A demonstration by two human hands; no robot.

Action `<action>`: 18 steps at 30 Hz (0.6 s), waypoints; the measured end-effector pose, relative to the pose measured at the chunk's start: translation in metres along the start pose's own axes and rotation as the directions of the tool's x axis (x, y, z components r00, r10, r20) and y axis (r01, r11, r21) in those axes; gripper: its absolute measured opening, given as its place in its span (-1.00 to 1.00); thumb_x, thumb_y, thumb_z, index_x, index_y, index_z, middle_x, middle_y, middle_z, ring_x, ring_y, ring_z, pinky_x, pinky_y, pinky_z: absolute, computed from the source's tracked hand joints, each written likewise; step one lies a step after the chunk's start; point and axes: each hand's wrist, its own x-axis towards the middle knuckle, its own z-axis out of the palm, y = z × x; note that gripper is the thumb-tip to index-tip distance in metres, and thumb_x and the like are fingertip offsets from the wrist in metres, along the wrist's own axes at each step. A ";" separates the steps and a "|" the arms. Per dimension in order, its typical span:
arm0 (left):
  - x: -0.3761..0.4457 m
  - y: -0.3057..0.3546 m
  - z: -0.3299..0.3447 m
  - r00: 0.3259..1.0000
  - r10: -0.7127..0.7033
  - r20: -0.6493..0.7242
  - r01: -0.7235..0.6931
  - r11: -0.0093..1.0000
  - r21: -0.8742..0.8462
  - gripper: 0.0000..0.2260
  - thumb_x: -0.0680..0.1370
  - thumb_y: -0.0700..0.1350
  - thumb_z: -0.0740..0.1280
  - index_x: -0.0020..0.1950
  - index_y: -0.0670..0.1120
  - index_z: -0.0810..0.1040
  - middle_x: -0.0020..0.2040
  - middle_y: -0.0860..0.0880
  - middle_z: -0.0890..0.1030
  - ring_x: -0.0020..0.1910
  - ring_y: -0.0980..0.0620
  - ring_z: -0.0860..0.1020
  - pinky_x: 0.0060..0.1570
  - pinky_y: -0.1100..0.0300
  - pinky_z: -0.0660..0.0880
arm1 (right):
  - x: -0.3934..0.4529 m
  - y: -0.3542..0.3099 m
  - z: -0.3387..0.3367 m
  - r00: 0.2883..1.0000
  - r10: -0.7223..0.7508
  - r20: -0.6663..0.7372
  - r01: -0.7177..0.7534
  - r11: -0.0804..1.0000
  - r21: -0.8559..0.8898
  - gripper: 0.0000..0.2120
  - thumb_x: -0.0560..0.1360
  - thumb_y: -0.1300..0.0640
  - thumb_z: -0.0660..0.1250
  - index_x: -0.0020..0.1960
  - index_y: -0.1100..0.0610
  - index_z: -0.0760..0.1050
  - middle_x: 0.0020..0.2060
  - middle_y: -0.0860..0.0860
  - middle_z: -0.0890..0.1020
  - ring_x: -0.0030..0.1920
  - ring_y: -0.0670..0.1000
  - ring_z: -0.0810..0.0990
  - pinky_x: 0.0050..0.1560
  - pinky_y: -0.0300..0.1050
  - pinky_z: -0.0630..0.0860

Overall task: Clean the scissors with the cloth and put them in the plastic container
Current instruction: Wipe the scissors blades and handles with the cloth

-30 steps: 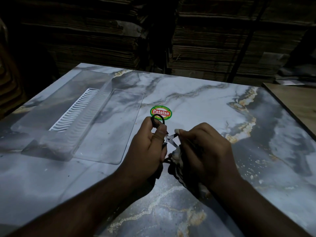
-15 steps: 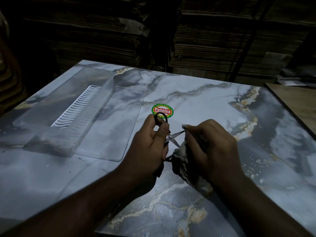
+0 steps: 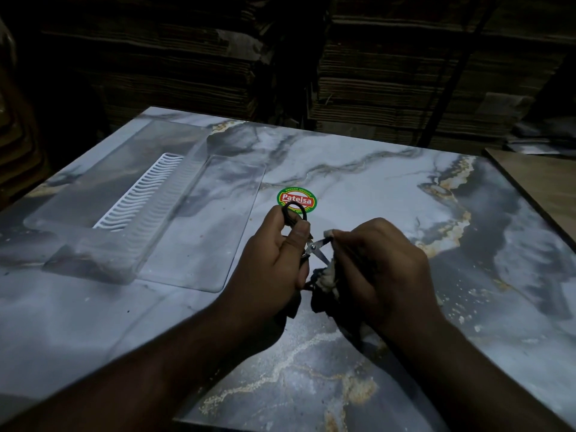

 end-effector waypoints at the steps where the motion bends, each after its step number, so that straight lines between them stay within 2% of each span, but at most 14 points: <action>1: 0.001 0.001 -0.001 1.000 -0.004 0.001 0.004 1.000 -0.005 -0.85 0.73 -0.04 0.19 0.02 -0.08 0.41 -0.45 -0.17 0.24 -0.60 0.03 0.13 -0.55 0.13 0.10 | 0.001 0.002 -0.001 0.999 0.041 -0.019 -0.041 0.999 -0.019 -0.92 0.62 0.22 0.45 0.03 0.24 0.68 -0.18 0.07 0.62 -0.16 0.03 0.59 -0.13 -0.13 0.49; 4: 0.005 0.004 -0.002 1.000 0.025 -0.002 -0.025 0.998 0.058 -0.83 0.74 -0.07 0.17 0.01 -0.12 0.39 -0.48 -0.10 0.29 -0.59 0.04 0.17 -0.55 0.11 0.06 | 0.002 0.006 -0.007 0.990 0.120 -0.075 -0.121 0.993 -0.009 -0.89 0.62 0.20 0.43 0.07 0.22 0.70 -0.11 0.07 0.69 -0.07 0.01 0.64 -0.01 -0.26 0.49; 7: 0.004 0.002 -0.001 1.000 -0.006 -0.020 0.006 1.000 0.027 -0.81 0.74 -0.06 0.18 0.03 -0.16 0.39 -0.45 -0.12 0.30 -0.62 0.09 0.20 -0.57 0.22 0.12 | 0.000 0.001 -0.010 0.994 0.060 -0.094 -0.060 0.998 -0.003 -0.86 0.62 0.21 0.43 0.11 0.24 0.71 -0.08 0.09 0.71 -0.05 0.01 0.64 0.02 -0.26 0.51; 9: 0.003 -0.002 0.000 1.000 -0.018 -0.009 0.018 1.000 -0.003 -0.82 0.74 -0.04 0.19 0.02 -0.12 0.40 -0.48 -0.11 0.32 -0.65 0.03 0.20 -0.57 0.22 0.18 | -0.001 -0.004 -0.007 0.999 -0.027 -0.040 0.027 1.000 -0.002 -0.85 0.60 0.25 0.45 0.13 0.25 0.71 -0.06 0.10 0.69 -0.05 0.04 0.65 0.01 -0.19 0.54; 13: 0.003 -0.004 -0.002 1.000 -0.005 0.026 0.004 0.999 0.049 -0.81 0.73 -0.02 0.20 0.00 -0.09 0.43 -0.55 -0.13 0.35 -0.65 -0.01 0.23 -0.56 0.21 0.28 | -0.002 -0.004 0.005 0.988 -0.140 0.059 0.140 0.990 0.019 -0.80 0.55 0.30 0.49 0.18 0.28 0.72 -0.04 0.17 0.66 -0.08 0.15 0.66 -0.06 0.00 0.59; 15: 0.003 -0.004 -0.003 0.999 0.012 0.029 -0.015 0.995 0.100 -0.81 0.74 -0.04 0.20 0.00 -0.11 0.43 -0.56 -0.12 0.36 -0.65 -0.04 0.25 -0.58 0.20 0.29 | -0.003 -0.003 0.006 0.984 -0.171 0.051 0.173 0.985 -0.025 -0.85 0.54 0.31 0.50 0.10 0.30 0.73 -0.10 0.18 0.66 -0.16 0.20 0.64 -0.16 0.08 0.58; 18: 0.003 -0.004 -0.004 0.999 0.034 0.035 -0.039 0.987 0.157 -0.80 0.74 -0.05 0.20 -0.03 -0.11 0.43 -0.56 -0.12 0.38 -0.65 -0.05 0.28 -0.60 0.19 0.30 | -0.002 -0.003 0.007 0.973 -0.224 0.057 0.227 0.972 -0.054 -0.93 0.56 0.31 0.49 0.01 0.31 0.72 -0.16 0.19 0.65 -0.23 0.23 0.61 -0.24 0.08 0.53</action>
